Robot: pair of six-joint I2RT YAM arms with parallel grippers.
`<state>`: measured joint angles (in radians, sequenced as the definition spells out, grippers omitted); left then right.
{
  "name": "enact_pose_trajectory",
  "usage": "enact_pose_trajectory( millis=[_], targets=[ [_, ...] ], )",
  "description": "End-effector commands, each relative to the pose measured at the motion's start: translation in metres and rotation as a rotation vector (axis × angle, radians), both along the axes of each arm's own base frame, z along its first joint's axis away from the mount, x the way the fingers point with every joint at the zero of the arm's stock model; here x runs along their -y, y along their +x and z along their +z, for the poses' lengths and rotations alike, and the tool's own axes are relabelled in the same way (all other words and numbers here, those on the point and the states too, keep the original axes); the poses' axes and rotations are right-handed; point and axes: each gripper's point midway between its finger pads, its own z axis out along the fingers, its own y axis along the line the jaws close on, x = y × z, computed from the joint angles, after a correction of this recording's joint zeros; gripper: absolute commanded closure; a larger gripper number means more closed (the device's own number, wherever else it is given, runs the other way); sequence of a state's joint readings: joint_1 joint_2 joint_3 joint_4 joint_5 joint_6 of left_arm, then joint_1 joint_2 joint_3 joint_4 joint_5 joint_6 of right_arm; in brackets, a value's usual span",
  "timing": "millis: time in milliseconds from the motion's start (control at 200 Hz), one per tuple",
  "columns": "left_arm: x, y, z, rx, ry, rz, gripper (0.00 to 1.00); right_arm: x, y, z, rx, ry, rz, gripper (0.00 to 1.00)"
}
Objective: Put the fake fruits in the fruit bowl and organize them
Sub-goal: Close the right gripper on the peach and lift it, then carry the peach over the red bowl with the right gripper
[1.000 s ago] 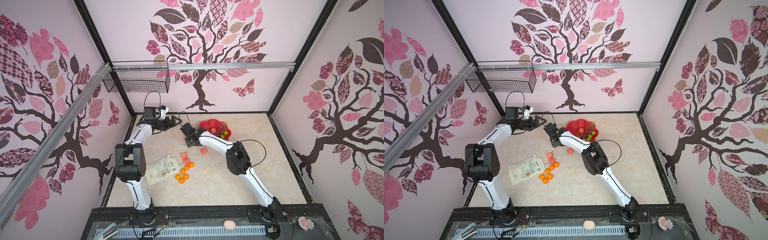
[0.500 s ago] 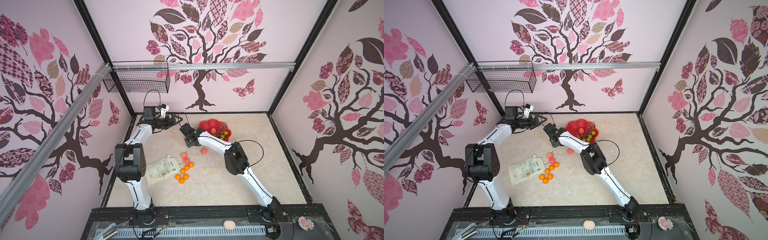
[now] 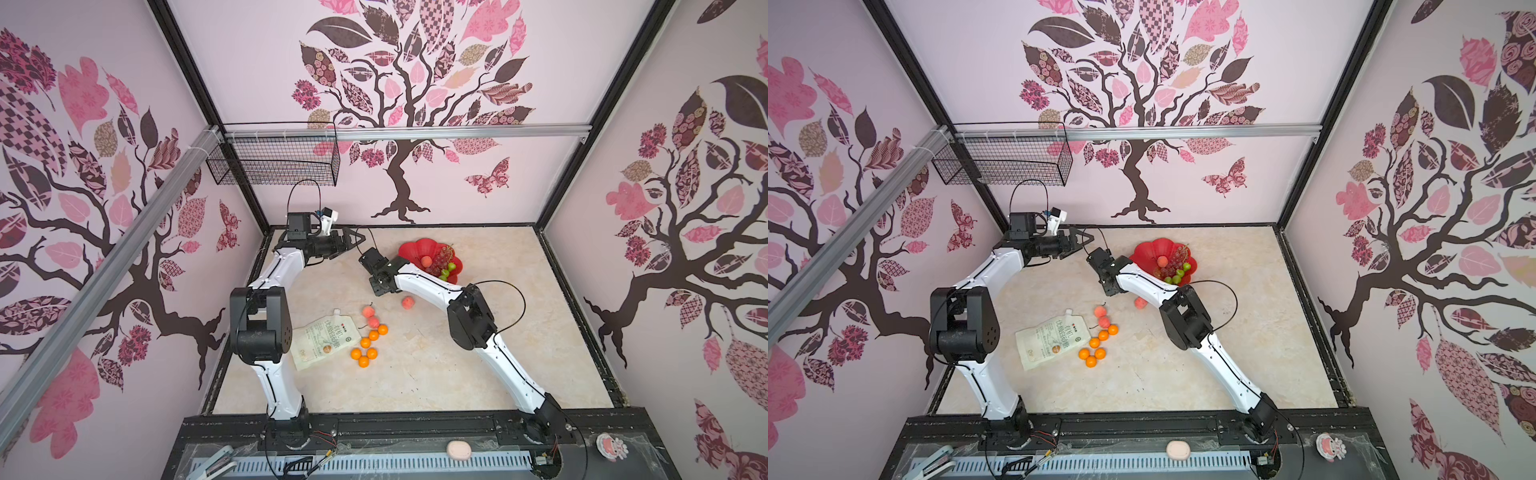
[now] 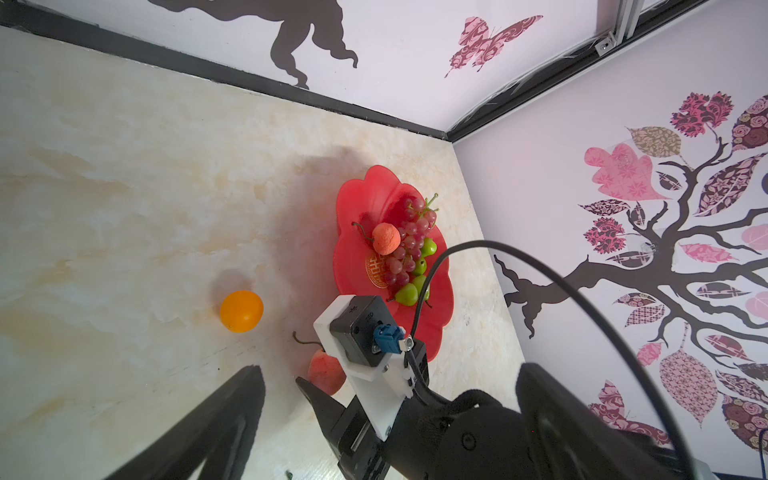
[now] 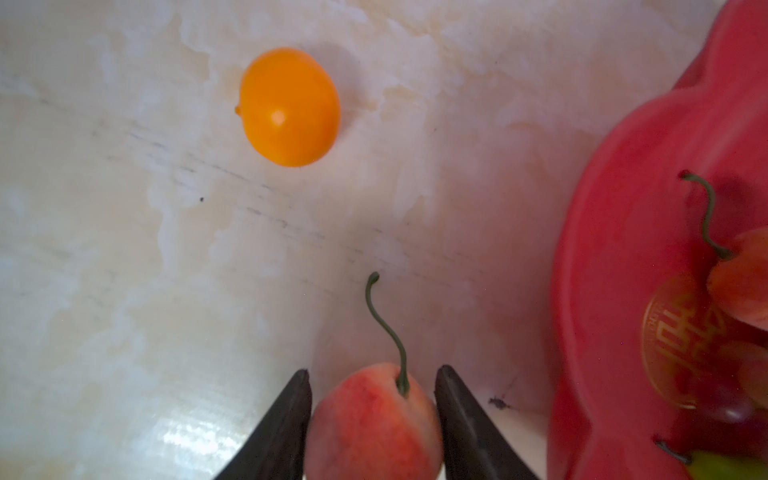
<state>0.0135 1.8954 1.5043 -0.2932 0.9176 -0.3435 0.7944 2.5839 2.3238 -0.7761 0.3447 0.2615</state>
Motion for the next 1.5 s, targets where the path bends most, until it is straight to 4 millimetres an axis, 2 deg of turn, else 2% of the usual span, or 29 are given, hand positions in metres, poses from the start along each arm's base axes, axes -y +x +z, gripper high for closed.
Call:
enact_pose_trajectory(
  millis=[0,220,530,600,610,630,750,920,1025,1110,1225,1390,1495],
  targets=[
    [0.000,0.004,-0.002,0.010,0.003,-0.004,0.02,0.003,0.001,-0.016,-0.017,-0.033,-0.005,0.52],
    [0.000,0.004,0.000,0.014,0.007,-0.001,0.02,0.004,0.005,0.009,-0.017,0.041,-0.025,0.54],
    [-0.004,0.005,0.000,0.021,0.028,0.013,0.02,0.007,0.010,0.056,0.014,0.141,-0.049,0.55],
    [-0.005,0.005,0.001,0.025,0.034,0.019,0.01,0.006,0.009,0.056,0.005,0.153,-0.049,0.55],
    [-0.005,0.005,0.002,0.026,0.035,0.020,0.02,0.006,0.010,0.071,0.022,0.174,-0.049,0.55],
    [-0.005,0.005,0.002,0.027,0.036,0.020,0.02,0.005,0.010,0.078,0.029,0.188,-0.047,0.55],
    [-0.007,0.004,0.006,0.044,0.050,0.029,0.02,-0.001,0.007,0.094,0.031,0.242,-0.031,0.55],
    [-0.007,0.001,0.014,0.079,0.048,0.028,0.02,0.002,0.009,0.116,0.043,0.306,-0.041,0.55],
    [-0.006,0.001,0.017,0.088,0.029,0.030,0.02,0.011,0.013,0.123,0.051,0.321,-0.059,0.55],
    [-0.013,0.009,0.015,0.069,0.048,0.113,0.02,0.021,0.017,0.127,0.056,0.329,-0.079,0.55],
    [-0.012,0.013,0.013,0.057,0.058,0.168,0.01,0.038,0.024,0.130,0.063,0.345,-0.116,0.55],
    [0.013,0.011,0.004,0.036,0.082,0.168,0.02,0.067,0.029,0.125,0.071,0.331,-0.166,0.55],
    [0.038,0.006,-0.003,0.023,0.097,0.143,0.02,0.087,0.034,0.123,0.074,0.333,-0.202,0.55]
  ],
)
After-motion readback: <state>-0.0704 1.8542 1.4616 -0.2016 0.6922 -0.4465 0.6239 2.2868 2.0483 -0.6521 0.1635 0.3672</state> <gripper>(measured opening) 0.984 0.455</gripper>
